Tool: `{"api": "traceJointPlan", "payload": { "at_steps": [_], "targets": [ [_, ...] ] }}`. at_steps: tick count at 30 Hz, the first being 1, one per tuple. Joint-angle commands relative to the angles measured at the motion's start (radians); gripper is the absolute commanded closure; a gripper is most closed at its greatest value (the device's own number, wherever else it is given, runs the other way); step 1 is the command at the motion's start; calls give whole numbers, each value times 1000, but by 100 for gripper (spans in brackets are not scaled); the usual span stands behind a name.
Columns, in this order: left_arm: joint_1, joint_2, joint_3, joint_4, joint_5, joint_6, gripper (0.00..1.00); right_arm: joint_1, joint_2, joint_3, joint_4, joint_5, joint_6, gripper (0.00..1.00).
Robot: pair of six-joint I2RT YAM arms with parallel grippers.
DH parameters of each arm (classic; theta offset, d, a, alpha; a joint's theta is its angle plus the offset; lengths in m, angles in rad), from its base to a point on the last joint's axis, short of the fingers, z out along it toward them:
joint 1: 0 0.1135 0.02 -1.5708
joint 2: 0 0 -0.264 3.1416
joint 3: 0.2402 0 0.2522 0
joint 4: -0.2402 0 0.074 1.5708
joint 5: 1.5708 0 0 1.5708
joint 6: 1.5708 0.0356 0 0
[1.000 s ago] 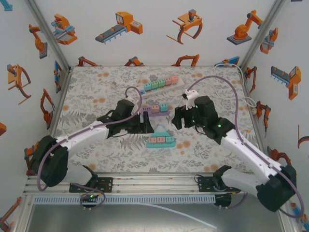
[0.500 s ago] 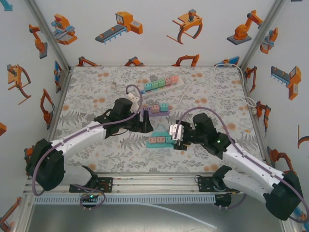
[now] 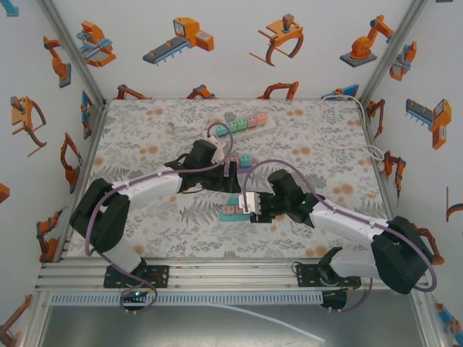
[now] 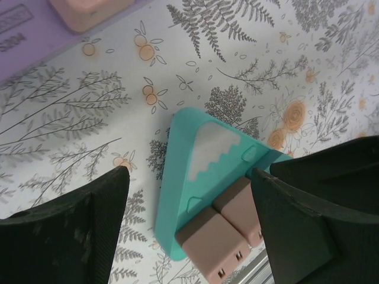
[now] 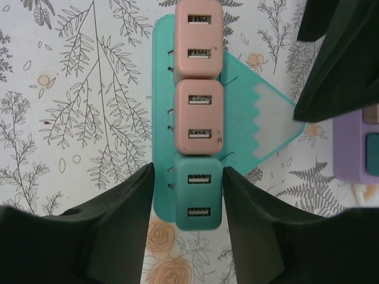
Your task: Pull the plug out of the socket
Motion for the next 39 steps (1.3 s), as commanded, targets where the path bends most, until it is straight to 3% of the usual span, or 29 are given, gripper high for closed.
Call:
{"api": "traceJointPlan", "payload": {
  "at_steps": [1,9,16,23,33,39],
  "targets": [
    [-14,60,42,13,82,33,23,8,20,8,57,-2,-10,58],
    [-16,159,52,-65,95,44,26,8,29,7,75,0,-10,69],
    [-25,167,13,-170,15,81,37,8,30,32,93,15,-16,71],
    [-27,230,16,-309,-74,112,39,8,28,87,72,-15,-16,73],
    [-36,314,37,-408,-217,127,43,9,23,149,53,-84,-17,84],
    [-37,339,46,-424,-247,133,44,9,13,167,46,-89,-16,88]
  ]
}}
